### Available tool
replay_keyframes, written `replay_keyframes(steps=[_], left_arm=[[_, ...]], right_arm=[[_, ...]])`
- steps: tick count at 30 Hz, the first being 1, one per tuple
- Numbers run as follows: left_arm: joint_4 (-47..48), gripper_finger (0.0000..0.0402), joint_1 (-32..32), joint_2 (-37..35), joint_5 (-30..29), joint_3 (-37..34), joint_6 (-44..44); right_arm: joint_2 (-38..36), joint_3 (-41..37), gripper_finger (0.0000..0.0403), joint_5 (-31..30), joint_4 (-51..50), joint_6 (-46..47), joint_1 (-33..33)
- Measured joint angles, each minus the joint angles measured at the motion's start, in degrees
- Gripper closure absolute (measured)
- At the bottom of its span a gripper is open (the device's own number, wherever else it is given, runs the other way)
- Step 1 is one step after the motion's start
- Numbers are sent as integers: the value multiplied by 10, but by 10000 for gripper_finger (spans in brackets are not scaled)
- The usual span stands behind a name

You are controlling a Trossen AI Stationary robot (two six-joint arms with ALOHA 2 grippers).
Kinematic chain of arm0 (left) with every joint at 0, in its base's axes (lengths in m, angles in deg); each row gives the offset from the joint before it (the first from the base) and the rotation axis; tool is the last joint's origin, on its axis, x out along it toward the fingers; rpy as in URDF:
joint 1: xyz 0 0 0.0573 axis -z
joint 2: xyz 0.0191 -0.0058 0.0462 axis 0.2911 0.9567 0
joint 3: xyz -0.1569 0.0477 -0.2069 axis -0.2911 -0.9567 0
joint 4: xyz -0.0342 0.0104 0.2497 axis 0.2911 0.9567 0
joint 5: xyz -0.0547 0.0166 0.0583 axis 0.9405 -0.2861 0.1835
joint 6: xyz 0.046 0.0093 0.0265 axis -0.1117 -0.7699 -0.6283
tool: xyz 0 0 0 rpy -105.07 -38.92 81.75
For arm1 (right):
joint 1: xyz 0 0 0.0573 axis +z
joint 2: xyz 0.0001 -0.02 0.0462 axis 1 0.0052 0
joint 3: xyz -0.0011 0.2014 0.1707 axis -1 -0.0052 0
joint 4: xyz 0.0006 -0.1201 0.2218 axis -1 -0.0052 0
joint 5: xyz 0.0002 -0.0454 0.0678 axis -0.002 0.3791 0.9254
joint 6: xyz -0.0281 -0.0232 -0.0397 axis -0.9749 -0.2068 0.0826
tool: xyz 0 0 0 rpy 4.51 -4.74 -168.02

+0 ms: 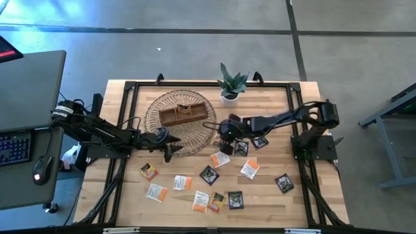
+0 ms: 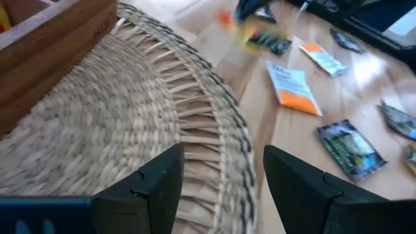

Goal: Pick & Place Tea
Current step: Put the yellow tea bag into the middle section of the wooden organizer

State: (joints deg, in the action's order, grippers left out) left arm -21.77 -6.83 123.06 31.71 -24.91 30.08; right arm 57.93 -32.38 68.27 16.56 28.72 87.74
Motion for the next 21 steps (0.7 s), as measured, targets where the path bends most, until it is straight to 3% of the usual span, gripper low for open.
replay_keyframes(steps=[3,7,12,17,21], left_arm=[[-12,192,0,0,-5,0,8],[-53,192,0,0,-44,0,45],[-141,192,0,0,-105,0,15],[-245,192,0,0,-124,1,-67],[-262,192,0,0,-156,22,-105]], right_arm=[[-1,7,400,-61,60,-19,22],[21,3,399,-172,244,-68,51],[79,2,400,-316,449,-206,66],[117,5,399,-324,591,-259,58],[127,21,400,-318,634,-283,48]])
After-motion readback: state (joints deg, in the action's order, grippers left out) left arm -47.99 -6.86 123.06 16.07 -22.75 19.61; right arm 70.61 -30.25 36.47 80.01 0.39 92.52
